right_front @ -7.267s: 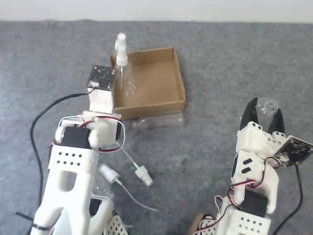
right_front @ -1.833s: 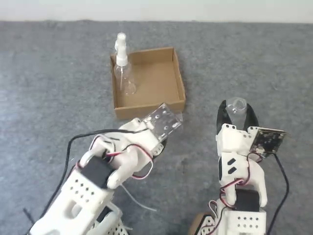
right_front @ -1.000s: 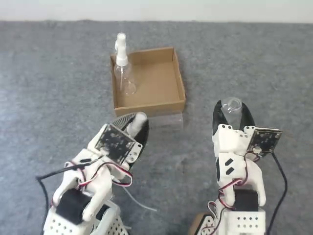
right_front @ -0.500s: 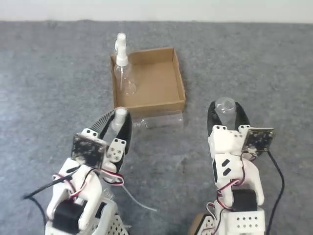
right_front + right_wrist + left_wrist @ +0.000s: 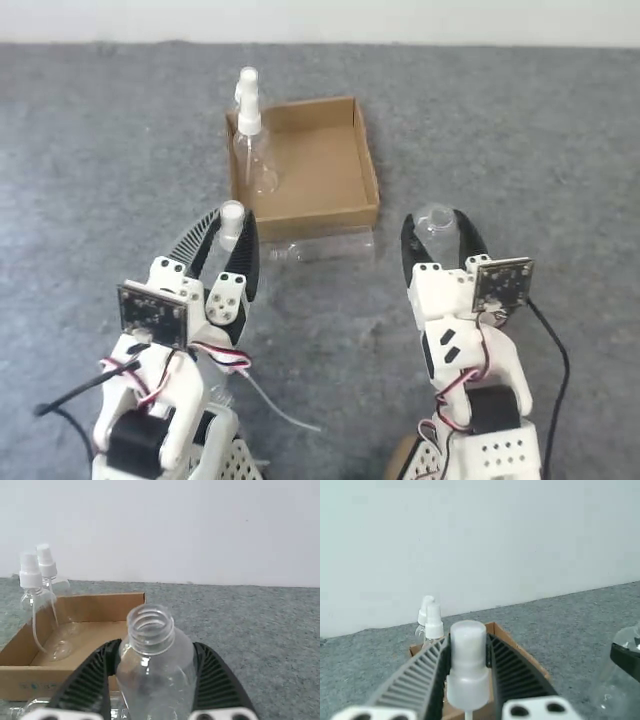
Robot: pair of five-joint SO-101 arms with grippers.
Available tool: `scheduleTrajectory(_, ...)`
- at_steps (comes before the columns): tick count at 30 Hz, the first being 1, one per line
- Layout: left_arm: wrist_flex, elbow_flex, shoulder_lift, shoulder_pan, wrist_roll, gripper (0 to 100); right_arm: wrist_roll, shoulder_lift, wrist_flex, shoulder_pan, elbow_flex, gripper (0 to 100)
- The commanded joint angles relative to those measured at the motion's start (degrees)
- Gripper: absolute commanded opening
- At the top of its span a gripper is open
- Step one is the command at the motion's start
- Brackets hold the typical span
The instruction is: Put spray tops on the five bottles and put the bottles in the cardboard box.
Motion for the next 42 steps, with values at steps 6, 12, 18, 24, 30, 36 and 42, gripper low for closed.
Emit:
scheduleTrajectory(6,-2.5,-10.4,-1.1,2.2,3.3,2,1.1,-1.3,0.3,-0.6,-0.6,1.3)
scheduleTrajectory(12,-7.3,-10.9,-1.0,4.0,3.3,2,1.1,-1.3,0.3,-0.6,-0.6,1.3)
scheduleTrajectory(18,-11.3,-10.9,-1.0,4.2,3.6,2,1.1,-1.3,0.3,-0.6,-0.6,1.3)
scheduleTrajectory(24,-13.0,-10.9,-1.0,5.3,8.3,2,1.1,-1.3,-0.1,-0.6,-0.7,1.3)
scheduleTrajectory(30,-14.7,-10.9,-1.0,10.3,8.6,2,1.1,-1.3,-0.2,-1.1,-0.8,1.3)
scheduleTrajectory(36,-19.8,-11.0,-1.0,11.5,8.6,1,1.1,-1.3,0.3,-7.8,-0.3,1.3)
scheduleTrajectory(42,-20.6,-10.9,-1.0,15.9,8.5,1,4.3,-1.3,0.2,-12.2,1.1,1.3)
